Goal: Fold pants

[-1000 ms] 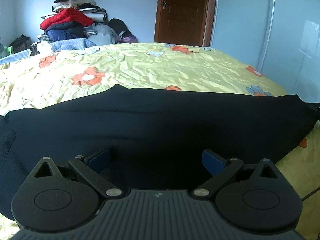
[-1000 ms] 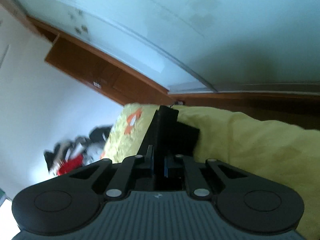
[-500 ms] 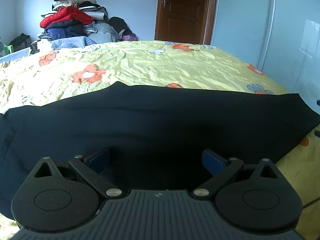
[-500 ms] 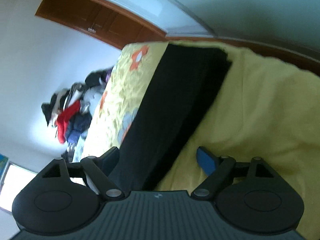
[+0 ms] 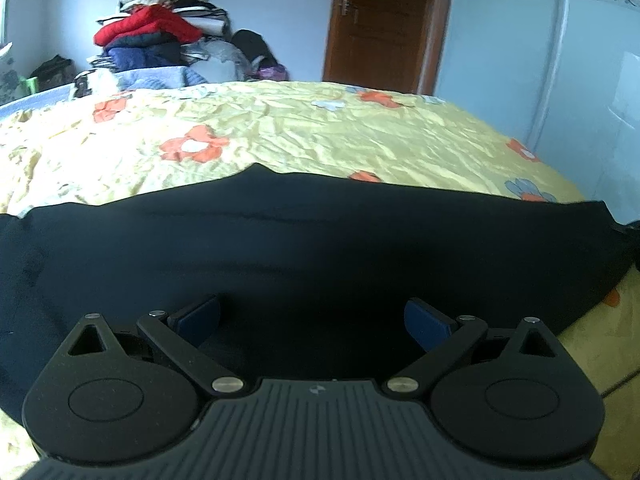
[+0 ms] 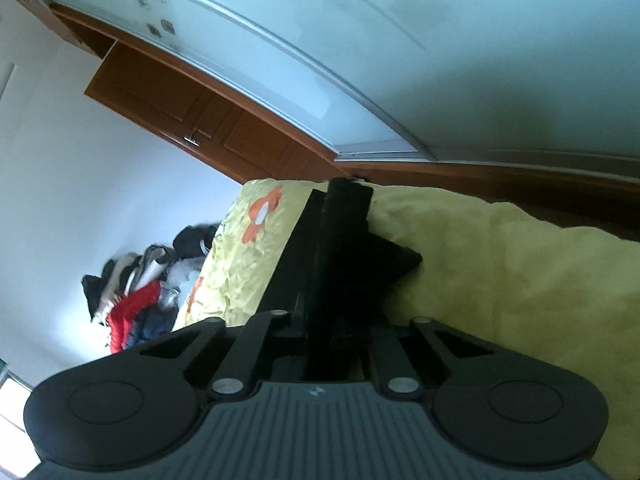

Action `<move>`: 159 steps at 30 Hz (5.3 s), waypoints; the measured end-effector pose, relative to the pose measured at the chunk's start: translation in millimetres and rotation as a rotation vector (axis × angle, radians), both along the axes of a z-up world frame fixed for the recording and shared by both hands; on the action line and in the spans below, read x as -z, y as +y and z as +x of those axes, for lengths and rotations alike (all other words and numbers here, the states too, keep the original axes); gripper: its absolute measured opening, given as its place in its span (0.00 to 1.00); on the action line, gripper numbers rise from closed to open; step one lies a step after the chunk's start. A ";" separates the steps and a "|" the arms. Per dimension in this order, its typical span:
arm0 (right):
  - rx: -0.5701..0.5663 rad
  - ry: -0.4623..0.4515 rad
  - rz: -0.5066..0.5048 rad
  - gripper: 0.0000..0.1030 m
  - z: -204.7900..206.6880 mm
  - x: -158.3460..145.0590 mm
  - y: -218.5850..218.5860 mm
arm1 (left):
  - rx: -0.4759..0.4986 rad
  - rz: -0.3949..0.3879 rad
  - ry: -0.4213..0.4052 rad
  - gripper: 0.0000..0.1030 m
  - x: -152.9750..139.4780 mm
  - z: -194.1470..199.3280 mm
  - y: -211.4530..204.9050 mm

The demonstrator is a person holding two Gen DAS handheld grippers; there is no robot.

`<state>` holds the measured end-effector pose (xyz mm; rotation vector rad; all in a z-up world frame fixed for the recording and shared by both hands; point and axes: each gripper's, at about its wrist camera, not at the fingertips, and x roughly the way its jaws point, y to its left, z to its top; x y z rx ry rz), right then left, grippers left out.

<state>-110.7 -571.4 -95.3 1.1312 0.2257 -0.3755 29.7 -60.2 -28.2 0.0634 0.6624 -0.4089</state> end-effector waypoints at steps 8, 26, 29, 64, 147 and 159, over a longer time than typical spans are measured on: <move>-0.263 -0.186 -0.103 0.06 39.6 -59.8 62.7 | -0.140 -0.053 0.007 0.97 -7.4 12.1 28.9; -1.110 0.062 -0.676 0.24 132.1 -49.9 343.6 | -0.264 -0.085 0.022 0.97 -15.5 20.4 64.7; -1.128 -0.048 -0.601 0.32 117.0 -69.8 323.0 | -0.257 -0.087 0.037 0.97 -16.0 23.6 63.5; -1.019 0.156 -0.744 0.47 146.2 -67.0 352.2 | -0.150 0.139 0.005 1.00 -0.7 9.4 43.2; -1.242 0.066 -0.927 0.20 191.1 -81.8 541.1 | -0.473 -0.789 0.384 0.26 12.9 71.3 267.4; -1.198 -0.087 -0.740 0.20 174.0 -97.0 526.8 | -0.371 -0.395 -0.030 0.17 -53.5 14.6 198.5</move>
